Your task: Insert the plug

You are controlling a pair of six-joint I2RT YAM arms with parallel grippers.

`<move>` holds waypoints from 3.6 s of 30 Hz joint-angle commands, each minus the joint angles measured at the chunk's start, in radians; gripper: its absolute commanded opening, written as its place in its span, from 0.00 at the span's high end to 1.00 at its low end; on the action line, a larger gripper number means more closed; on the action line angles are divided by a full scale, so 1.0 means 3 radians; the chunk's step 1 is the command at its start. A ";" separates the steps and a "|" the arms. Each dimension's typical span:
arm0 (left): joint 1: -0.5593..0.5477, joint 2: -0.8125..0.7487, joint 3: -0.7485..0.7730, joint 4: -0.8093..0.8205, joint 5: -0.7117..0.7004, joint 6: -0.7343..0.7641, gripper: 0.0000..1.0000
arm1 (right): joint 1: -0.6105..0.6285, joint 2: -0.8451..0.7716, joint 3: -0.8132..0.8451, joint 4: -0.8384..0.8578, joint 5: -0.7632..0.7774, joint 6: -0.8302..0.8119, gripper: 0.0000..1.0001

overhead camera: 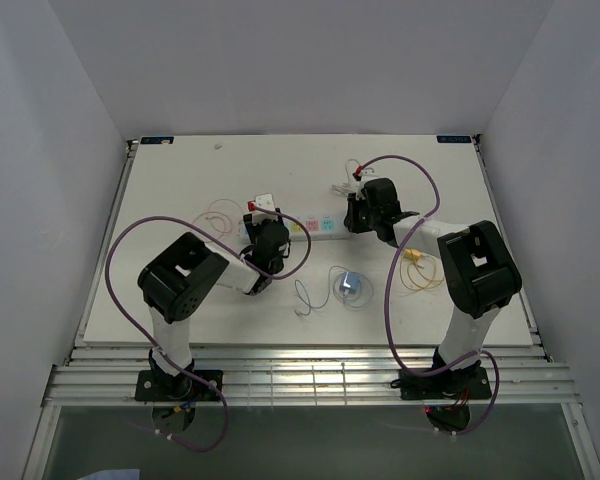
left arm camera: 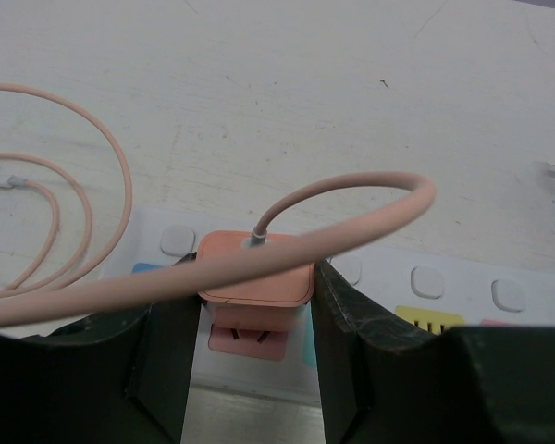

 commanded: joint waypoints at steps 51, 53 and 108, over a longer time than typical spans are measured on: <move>-0.0292 -0.0066 -0.0081 -0.1802 0.0514 -0.0542 0.73 | 0.0054 -0.0309 -0.0139 -0.0225 -0.0327 0.0086 0.78; -0.0292 -0.0087 -0.0070 -0.1812 0.0448 -0.0542 0.69 | 0.0054 -0.0324 -0.0134 -0.0240 -0.0332 0.0086 0.78; -0.0430 -0.3778 0.0600 -0.4194 0.1082 -0.1058 0.02 | 0.0049 -0.2788 -0.0552 -0.1564 0.0767 0.0198 0.10</move>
